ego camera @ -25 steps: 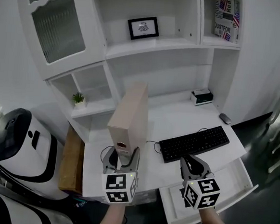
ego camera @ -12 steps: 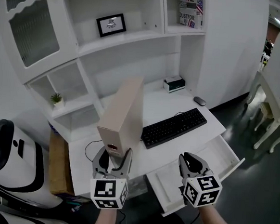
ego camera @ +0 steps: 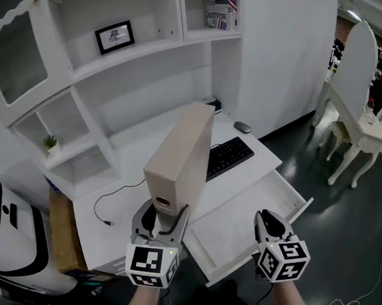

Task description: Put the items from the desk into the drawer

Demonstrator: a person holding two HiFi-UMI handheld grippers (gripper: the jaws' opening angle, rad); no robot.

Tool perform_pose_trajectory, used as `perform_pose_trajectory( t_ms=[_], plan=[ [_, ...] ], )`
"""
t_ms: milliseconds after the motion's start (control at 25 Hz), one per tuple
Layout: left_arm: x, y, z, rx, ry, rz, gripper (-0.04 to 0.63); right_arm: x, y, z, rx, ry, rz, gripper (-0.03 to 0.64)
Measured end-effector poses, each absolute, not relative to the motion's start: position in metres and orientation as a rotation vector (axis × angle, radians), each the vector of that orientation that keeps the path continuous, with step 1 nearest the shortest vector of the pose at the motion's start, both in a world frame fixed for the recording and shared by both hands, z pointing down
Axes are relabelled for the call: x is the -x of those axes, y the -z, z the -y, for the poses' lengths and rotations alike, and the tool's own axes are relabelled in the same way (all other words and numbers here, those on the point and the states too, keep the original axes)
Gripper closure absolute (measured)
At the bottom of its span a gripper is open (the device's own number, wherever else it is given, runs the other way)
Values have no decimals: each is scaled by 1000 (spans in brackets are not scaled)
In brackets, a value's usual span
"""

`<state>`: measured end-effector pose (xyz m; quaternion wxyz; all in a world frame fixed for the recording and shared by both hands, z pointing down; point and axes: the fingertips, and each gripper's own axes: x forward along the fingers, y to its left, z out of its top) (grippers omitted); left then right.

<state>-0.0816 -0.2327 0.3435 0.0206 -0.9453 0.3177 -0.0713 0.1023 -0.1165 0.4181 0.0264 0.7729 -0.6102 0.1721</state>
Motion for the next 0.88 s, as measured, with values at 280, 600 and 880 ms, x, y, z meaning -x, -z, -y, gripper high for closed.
perform_pose_trajectory(
  t_ms=[280, 600, 880],
  plan=[
    [17, -362, 199, 3020, 276, -760, 321, -140, -429, 71, -2514, -580, 1749, 561],
    [-42, -391, 168, 3076, 388, -534, 321, -173, -438, 31, -2622, -619, 1625, 561],
    [-69, -422, 158, 3102, 541, -438, 321, -194, -449, 7, -2679, -651, 1540, 561]
  ],
)
